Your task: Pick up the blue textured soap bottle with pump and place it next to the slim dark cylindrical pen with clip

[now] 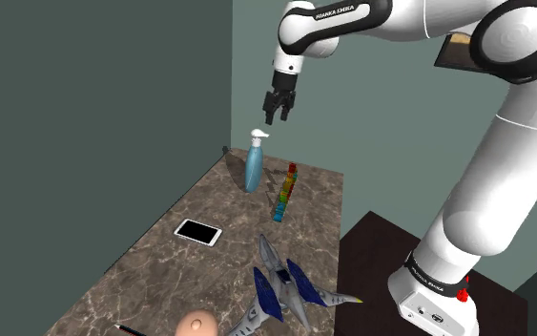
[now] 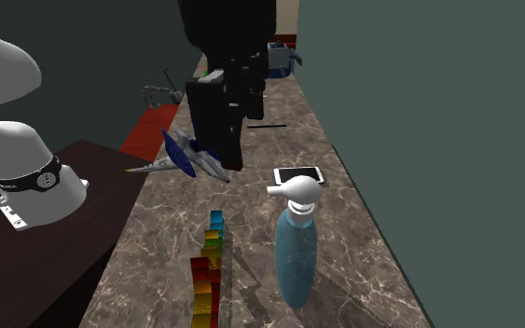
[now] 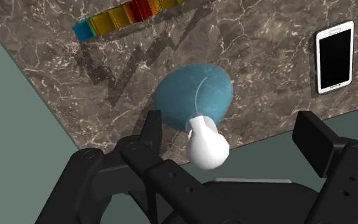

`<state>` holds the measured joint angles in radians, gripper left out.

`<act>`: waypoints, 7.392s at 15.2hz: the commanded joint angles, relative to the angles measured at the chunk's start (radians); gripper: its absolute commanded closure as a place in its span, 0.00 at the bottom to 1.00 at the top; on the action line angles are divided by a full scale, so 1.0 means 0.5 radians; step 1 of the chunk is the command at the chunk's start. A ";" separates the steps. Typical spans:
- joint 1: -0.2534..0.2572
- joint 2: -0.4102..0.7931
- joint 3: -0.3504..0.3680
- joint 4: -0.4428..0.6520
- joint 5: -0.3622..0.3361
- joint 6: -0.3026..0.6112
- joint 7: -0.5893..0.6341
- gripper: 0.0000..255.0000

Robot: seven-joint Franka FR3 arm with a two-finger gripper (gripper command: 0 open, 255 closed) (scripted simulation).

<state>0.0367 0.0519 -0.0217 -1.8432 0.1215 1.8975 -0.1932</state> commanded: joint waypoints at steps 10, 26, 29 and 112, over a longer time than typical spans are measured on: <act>0.002 0.643 0.024 0.584 0.052 -0.022 -0.063 0.00; 0.010 0.665 0.028 0.494 0.056 0.091 -0.068 1.00; 0.010 0.665 0.028 0.494 0.056 0.091 -0.068 1.00; 0.910 0.062 0.655 0.700 -0.048 -0.511 1.561 1.00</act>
<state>0.4912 0.0919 0.3049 -1.4678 0.0948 1.6239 0.5872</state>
